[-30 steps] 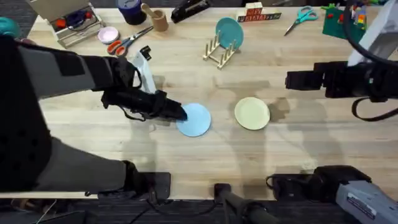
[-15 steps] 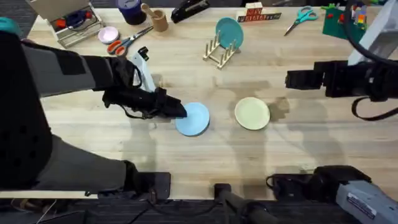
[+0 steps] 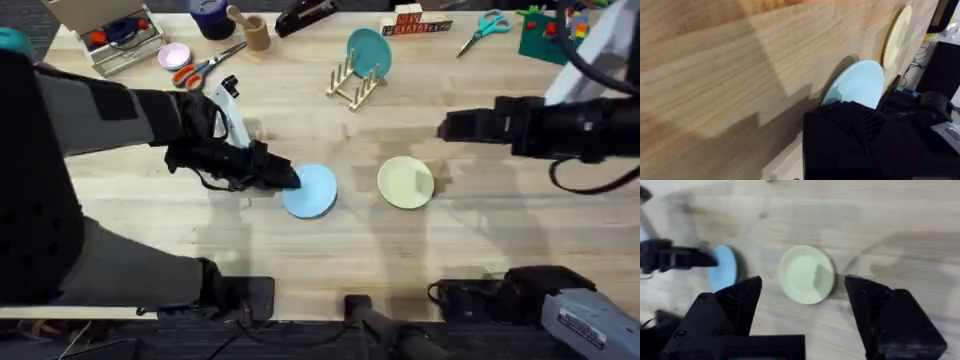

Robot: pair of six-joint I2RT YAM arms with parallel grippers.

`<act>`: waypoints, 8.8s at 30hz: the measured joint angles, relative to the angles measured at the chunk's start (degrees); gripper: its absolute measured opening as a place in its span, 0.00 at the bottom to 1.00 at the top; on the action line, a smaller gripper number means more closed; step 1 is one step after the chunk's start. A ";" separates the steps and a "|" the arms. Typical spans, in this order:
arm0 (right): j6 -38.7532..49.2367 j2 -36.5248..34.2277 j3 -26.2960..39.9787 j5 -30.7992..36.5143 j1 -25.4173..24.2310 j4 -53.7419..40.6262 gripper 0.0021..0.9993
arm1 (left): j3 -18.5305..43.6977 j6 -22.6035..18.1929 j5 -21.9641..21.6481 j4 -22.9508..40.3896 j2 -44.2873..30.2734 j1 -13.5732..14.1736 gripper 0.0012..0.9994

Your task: Pick up the plates from the table one by one and place each into a slot on the dish rack.

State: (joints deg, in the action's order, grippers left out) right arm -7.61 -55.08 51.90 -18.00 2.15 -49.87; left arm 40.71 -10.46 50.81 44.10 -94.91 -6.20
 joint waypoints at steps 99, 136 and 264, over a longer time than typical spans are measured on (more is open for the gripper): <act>-46.98 -27.99 -13.40 -4.84 38.70 52.28 0.03 | 3.01 -0.03 -6.29 6.65 8.23 -0.31 0.04; 16.10 -25.81 37.94 4.94 16.05 -5.81 0.03 | 30.01 -7.63 -38.01 11.17 26.08 18.86 0.92; 39.35 -64.90 62.36 11.57 17.67 -2.45 0.03 | 30.01 -7.80 -38.62 10.99 26.08 18.86 1.00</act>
State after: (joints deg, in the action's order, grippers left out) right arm 31.75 -119.98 114.26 -6.44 19.81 -52.31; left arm 70.72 -18.26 12.19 55.09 -68.84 12.67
